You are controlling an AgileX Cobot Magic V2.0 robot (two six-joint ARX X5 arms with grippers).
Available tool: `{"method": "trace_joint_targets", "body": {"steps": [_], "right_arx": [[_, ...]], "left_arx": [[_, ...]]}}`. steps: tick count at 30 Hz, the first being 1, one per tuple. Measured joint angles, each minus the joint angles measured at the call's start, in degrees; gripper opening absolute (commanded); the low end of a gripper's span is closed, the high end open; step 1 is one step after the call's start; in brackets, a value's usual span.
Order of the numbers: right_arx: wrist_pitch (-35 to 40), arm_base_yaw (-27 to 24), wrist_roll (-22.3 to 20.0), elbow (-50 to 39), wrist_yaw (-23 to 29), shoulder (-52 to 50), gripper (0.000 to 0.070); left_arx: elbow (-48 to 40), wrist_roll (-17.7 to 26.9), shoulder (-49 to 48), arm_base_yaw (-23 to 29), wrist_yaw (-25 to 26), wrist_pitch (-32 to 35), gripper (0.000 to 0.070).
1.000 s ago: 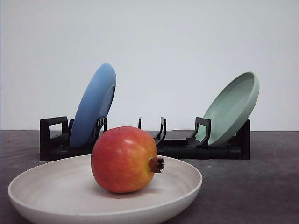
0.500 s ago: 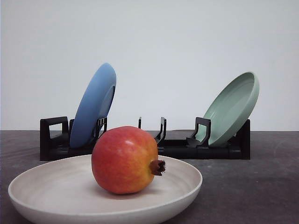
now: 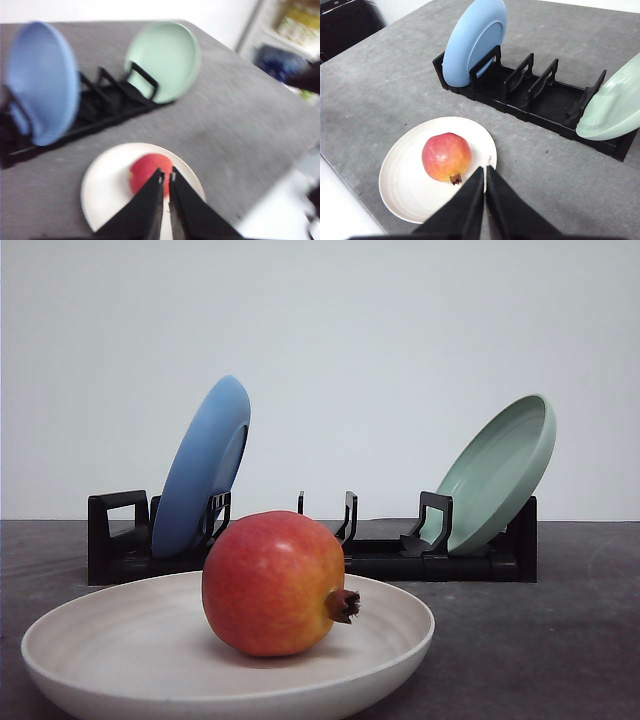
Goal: Place pomegranate in white plate
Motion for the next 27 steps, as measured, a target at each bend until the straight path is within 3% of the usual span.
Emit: {"method": "trace_joint_targets", "body": {"steps": [4,6,11,16,22,27], "right_arx": [[0.0,0.0,0.0,0.0,0.0,0.0,0.0000],[0.0,0.0,0.0,0.0,0.0,0.0,0.0000],[0.0,0.0,0.0,0.0,0.0,0.0,0.0000],[0.0,0.0,0.0,0.0,0.0,0.0,0.0000],[0.0,0.0,0.0,0.0,0.0,0.0,0.0000],[0.0,0.0,0.0,0.0,0.0,0.0,0.0000]], "left_arx": [[-3.4,0.7,-2.9,12.2,-0.1,1.8,0.0000],[-6.7,3.1,-4.6,19.6,0.1,4.1,0.0000],[-16.9,14.7,-10.8,35.9,6.5,13.6,0.0000],[-28.8,25.0,-17.0,48.5,8.7,22.5,0.0000],[-40.1,28.1,-19.0,59.7,13.5,28.9,0.0000],[-42.1,28.7,-19.1,65.0,19.3,32.0,0.0000]]}}
